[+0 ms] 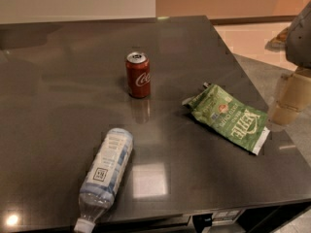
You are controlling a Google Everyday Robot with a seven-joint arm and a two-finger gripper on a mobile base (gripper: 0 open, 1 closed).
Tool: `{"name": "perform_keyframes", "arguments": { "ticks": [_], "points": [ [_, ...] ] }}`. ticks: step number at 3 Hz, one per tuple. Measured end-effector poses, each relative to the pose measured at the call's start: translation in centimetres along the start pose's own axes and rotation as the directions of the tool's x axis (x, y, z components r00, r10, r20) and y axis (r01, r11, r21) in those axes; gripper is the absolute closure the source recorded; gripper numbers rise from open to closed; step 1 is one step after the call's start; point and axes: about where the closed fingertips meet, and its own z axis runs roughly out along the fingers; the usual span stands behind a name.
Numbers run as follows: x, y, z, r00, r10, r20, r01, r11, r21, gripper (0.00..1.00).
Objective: Move coke can near green jalapeno chip bag
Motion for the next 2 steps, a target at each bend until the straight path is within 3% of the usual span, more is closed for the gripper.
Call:
{"name": "perform_keyframes", "arguments": {
  "ticks": [2],
  "points": [
    [-0.36, -0.14, -0.10, 1.000, -0.005, 0.003, 0.005, 0.9999, -0.010, 0.00]
  ]
}}
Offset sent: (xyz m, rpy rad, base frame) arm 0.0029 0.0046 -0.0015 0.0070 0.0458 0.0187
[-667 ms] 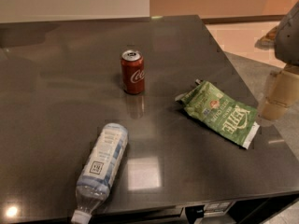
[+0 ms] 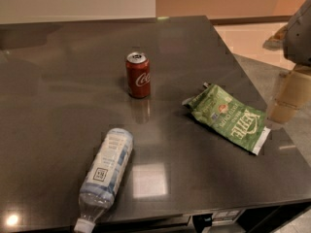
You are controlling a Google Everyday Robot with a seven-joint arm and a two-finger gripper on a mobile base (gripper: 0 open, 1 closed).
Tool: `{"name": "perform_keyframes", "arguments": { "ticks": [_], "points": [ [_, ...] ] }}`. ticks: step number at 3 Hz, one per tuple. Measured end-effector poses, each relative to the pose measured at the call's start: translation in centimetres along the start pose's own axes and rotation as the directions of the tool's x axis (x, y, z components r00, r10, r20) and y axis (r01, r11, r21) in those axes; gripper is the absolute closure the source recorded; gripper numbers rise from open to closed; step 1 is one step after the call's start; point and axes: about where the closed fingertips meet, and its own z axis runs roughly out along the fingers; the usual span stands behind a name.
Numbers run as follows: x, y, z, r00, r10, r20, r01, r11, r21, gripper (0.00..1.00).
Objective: Move coke can near green jalapeno chip bag
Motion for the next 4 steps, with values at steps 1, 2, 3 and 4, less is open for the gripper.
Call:
{"name": "perform_keyframes", "arguments": {
  "ticks": [1, 2, 3, 4],
  "points": [
    [-2.9, -0.9, 1.0, 0.999, -0.010, 0.030, 0.010, 0.9998, 0.017, 0.00],
    [-6.5, -2.4, 2.7, 0.997, -0.019, 0.080, 0.016, 0.9990, 0.041, 0.00],
    [-9.8, -3.8, 4.5, 0.991, -0.027, 0.134, 0.022, 0.9990, 0.038, 0.00],
    [-13.3, -4.8, 6.3, 0.981, -0.037, 0.193, 0.036, 0.9993, 0.004, 0.00]
  ]
}}
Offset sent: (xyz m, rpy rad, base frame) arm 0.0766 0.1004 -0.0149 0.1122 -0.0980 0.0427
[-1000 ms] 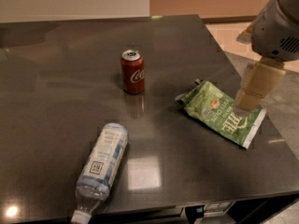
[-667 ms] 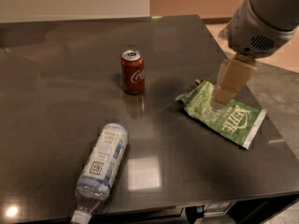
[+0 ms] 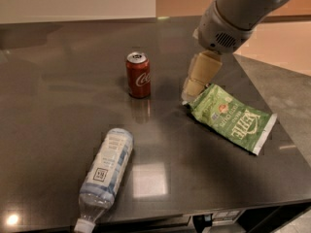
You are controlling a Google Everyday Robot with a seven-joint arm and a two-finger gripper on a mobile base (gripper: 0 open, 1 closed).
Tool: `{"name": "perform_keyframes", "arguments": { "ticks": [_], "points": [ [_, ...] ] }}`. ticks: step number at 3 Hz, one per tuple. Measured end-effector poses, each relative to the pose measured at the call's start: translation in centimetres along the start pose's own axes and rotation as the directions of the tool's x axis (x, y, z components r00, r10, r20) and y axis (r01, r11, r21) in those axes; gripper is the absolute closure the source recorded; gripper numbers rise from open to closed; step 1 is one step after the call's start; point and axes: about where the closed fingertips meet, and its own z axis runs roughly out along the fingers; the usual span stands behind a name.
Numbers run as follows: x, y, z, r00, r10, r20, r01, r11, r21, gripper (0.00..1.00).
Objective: Move coke can near green jalapeno chip bag
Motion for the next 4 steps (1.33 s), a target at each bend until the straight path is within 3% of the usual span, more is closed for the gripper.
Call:
{"name": "perform_keyframes", "arguments": {
  "ticks": [2, 4],
  "points": [
    [-5.4, -1.8, 5.1, 0.998, -0.001, 0.064, 0.004, 0.9990, -0.044, 0.00],
    [-8.4, -3.0, 9.2, 0.997, 0.025, 0.071, -0.018, 0.9956, -0.091, 0.00]
  ]
}}
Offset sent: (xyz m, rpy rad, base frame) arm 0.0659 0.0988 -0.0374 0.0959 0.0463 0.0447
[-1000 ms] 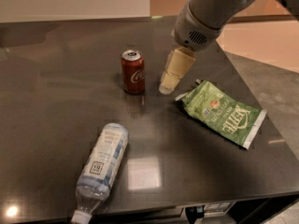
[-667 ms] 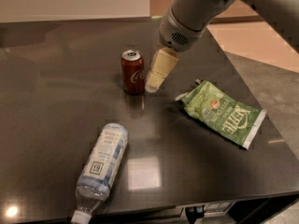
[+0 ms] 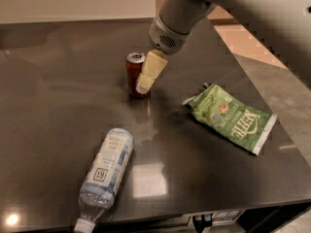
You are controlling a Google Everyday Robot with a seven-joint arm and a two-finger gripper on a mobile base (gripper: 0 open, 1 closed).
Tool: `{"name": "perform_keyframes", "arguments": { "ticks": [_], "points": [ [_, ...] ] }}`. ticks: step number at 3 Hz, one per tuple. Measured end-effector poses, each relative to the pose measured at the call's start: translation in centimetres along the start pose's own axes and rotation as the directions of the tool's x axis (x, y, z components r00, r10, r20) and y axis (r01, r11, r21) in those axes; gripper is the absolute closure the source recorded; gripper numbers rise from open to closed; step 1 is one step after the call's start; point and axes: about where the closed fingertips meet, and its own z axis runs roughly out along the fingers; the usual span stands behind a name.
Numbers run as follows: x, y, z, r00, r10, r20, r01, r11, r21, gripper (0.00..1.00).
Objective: Move coke can near green jalapeno chip bag
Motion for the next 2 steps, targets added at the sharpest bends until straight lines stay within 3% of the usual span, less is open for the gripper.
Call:
{"name": "perform_keyframes", "arguments": {
  "ticks": [2],
  "points": [
    [-1.33, -1.33, 2.42, 0.999, 0.051, 0.004, -0.050, 0.9977, -0.046, 0.40]
  ]
}}
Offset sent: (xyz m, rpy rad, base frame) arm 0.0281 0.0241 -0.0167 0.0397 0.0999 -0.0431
